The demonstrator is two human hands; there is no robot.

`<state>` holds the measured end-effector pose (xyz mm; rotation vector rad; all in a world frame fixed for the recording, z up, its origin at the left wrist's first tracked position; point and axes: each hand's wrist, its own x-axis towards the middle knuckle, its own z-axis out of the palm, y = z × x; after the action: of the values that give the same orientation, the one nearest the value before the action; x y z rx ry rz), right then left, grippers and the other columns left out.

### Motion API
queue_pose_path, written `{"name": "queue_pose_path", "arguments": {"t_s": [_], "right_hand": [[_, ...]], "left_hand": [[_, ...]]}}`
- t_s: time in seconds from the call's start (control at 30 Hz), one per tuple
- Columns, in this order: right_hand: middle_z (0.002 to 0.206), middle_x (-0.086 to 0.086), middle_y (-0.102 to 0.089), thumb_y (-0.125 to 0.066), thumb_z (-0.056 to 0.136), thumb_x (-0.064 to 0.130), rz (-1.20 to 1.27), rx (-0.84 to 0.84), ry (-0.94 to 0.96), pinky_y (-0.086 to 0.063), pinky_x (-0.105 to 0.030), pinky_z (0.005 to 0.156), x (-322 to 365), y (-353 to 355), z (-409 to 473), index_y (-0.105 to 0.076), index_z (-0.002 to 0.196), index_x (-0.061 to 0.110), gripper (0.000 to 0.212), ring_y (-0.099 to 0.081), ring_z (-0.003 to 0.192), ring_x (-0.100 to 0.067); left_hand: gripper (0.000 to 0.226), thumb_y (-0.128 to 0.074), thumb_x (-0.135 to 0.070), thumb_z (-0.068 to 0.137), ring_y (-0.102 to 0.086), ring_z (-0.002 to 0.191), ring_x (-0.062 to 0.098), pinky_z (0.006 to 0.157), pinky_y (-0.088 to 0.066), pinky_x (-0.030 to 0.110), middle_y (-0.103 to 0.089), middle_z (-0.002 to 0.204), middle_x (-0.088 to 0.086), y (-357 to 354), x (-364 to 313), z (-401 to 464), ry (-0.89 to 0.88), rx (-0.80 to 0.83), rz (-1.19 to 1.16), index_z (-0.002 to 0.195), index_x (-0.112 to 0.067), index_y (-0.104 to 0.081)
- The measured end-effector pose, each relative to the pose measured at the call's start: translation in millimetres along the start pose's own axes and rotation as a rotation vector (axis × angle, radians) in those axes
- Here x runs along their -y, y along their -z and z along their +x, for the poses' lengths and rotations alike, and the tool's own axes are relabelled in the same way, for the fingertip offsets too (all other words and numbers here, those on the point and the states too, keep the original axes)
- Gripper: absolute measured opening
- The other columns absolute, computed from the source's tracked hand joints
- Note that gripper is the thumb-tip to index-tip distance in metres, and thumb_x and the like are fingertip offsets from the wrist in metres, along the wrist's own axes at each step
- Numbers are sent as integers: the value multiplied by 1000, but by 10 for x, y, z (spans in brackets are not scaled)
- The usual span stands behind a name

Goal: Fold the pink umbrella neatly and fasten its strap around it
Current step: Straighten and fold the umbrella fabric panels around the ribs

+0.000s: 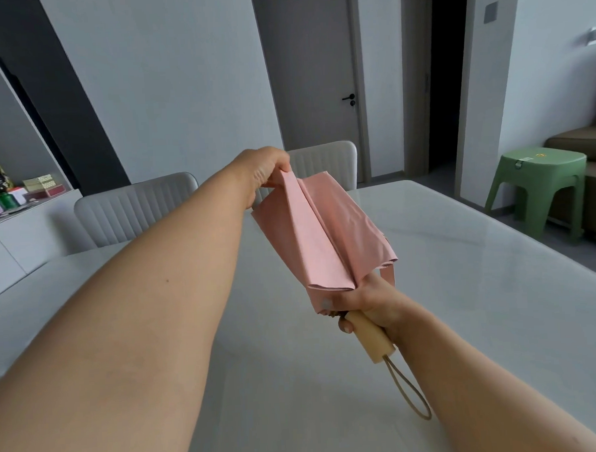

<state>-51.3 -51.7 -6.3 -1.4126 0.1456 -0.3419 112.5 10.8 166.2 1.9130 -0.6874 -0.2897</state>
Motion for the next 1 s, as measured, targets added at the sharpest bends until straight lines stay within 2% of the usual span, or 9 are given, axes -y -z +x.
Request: {"name": "queue_pose_path", "arguments": {"t_s": [0.03,0.17,0.23,0.33,0.4,0.5,0.73,0.83,1.0], "right_hand": [[74,-10,-62,-81,58,9,6,14,12,-44,-26,44,1,0,0,-58,99,5,48,-59,64,-22],[71,-6,-62,-89,45,28,14,63,39,-44,-26,43,24,-2,-16,-61,95,6,61,-58,63,-19],[71,-5,-62,-96,37,40,29,86,52,-45,-25,44,26,-4,-14,-61,95,7,75,-57,63,-19],[71,-5,-61,-95,31,53,30,83,48,-45,-25,44,14,-1,2,-60,93,3,87,-56,64,-20],[72,-9,-60,-94,30,56,23,62,38,-45,-26,44,-6,16,14,-59,95,-2,94,-54,66,-23],[73,-13,-61,-94,29,57,15,41,25,-44,-26,44,-32,30,22,-61,96,-7,98,-53,69,-27],[68,-9,-63,-95,27,54,13,41,12,-44,-26,43,-33,14,12,-63,89,-1,89,-56,65,-24],[70,-9,-60,-95,31,50,13,33,15,-44,-25,43,-26,7,5,-62,91,1,84,-55,62,-21],[71,-11,-61,-94,29,57,1,10,13,-44,-26,44,-35,7,9,-62,92,-2,92,-55,67,-26]], "left_hand": [[2,-57,-13,83,-54,65,11,55,-44,24,-56,75,1,-1,-4,-6,1,0,-40,83,-11,-59],[13,-57,-15,78,-54,66,13,72,-40,31,-56,69,-1,2,20,44,16,-29,-116,65,-17,-53],[15,-57,-14,78,-54,65,14,68,-41,28,-55,69,0,4,29,62,9,-39,-126,64,-17,-53],[14,-56,-13,82,-55,65,14,52,-41,23,-56,72,1,1,23,63,-5,-41,-87,69,-15,-54],[10,-57,-15,81,-55,65,13,58,-37,24,-57,73,0,6,16,63,2,-50,-70,72,-15,-55],[14,-58,-17,76,-52,62,13,77,-36,33,-54,65,-4,36,38,73,32,-42,-142,63,-20,-51],[20,-58,-19,80,-49,64,15,77,-36,36,-50,48,-8,86,76,94,46,10,-195,62,-21,-49],[15,-62,-29,77,-59,72,15,83,-36,39,-61,67,-4,122,118,103,35,19,-71,65,-21,-56],[7,-60,-15,74,-57,74,17,82,-40,38,-59,75,1,110,178,116,29,-69,-82,68,-17,-57]]}}
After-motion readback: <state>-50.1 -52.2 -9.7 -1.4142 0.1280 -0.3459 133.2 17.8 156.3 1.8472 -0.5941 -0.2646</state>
